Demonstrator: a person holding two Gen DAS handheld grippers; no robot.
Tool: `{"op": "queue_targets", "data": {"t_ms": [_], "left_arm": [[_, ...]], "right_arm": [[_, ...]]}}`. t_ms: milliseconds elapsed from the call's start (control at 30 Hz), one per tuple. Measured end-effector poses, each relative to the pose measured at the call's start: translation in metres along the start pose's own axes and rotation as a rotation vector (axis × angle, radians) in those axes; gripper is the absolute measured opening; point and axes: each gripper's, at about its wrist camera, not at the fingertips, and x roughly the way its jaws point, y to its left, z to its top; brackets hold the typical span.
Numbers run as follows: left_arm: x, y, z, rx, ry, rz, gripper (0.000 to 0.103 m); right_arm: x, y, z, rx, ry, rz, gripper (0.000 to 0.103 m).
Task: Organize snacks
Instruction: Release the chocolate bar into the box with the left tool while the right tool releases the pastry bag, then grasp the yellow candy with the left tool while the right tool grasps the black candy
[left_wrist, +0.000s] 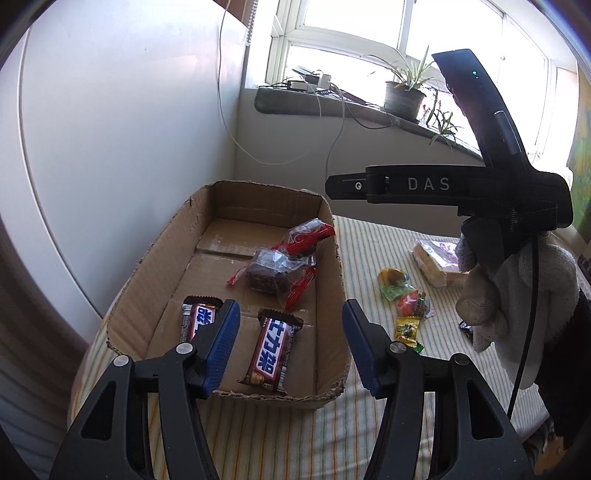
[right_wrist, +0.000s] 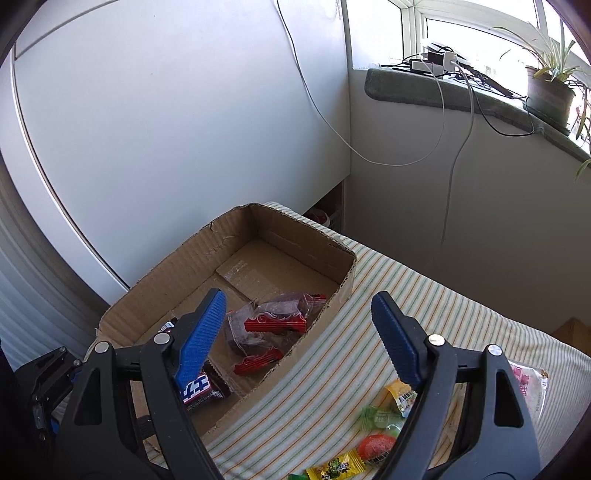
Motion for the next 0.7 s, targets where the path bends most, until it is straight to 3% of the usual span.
{"op": "queue_targets", "data": {"t_ms": [300, 467, 700], "left_arm": [[-0.008, -0.023, -0.005, 0.023, -0.003, -0.043, 0.057], [-0.009, -0.044, -0.008, 0.059, -0.002, -0.078, 0.045], [0.002, -0.076, -0.013, 0.103, 0.033, -0.143, 0.038]], "right_arm": [[-0.045, -0.031, -0.028, 0.041, -0.025, -0.036, 0.083], [-0.070, -0.058, -0.054, 0.086, -0.025, -0.067, 0.083], [-0.091, -0.096, -0.097, 0.133, 0.014, -0.124, 0.083]]}}
